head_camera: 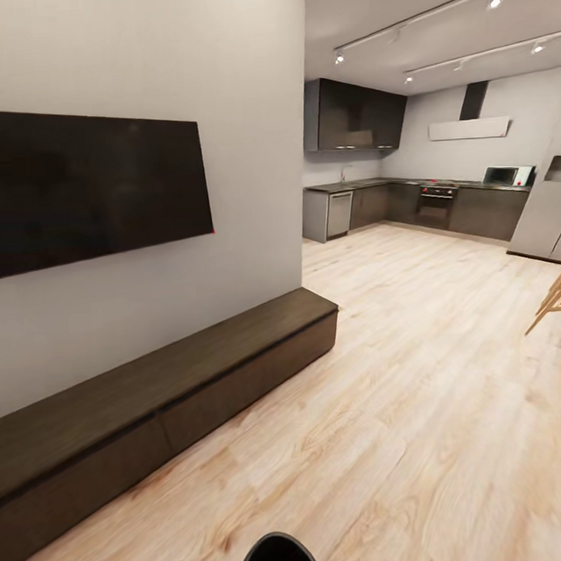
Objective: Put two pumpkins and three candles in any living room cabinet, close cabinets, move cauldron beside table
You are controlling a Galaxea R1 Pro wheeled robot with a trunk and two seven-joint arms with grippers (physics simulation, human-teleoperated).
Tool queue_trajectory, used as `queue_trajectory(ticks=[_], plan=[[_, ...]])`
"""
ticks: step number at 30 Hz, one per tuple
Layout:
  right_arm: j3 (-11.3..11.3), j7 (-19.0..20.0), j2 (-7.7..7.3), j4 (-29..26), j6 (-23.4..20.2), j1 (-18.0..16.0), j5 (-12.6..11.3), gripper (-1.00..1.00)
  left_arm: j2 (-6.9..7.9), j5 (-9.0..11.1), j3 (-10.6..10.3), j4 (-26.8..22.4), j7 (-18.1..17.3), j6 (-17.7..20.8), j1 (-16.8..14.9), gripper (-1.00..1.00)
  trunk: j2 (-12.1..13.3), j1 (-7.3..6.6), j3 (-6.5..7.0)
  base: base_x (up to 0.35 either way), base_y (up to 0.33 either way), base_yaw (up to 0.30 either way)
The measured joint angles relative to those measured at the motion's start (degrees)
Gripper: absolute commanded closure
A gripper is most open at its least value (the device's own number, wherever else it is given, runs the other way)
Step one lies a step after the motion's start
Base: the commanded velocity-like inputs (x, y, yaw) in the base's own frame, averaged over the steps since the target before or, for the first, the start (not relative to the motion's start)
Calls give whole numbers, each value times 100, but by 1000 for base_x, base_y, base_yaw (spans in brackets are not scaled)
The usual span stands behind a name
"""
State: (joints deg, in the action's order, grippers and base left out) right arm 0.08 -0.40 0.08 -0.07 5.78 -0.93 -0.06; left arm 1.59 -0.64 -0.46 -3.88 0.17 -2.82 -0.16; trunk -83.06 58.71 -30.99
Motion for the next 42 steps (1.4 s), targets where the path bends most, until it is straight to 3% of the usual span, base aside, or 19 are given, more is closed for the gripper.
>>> queue_trajectory(ticks=[14,42], plan=[[-3,0,0,3,1,-1,-1,-100,-1,0,-2,0,-1,0,0,-100,0,2,-55,40,-92,151],[25,68,-2,-4,198,0,55,-100,24,0,10,-15,-52,10,-7,-100,0,2,-132,16,4,3]])
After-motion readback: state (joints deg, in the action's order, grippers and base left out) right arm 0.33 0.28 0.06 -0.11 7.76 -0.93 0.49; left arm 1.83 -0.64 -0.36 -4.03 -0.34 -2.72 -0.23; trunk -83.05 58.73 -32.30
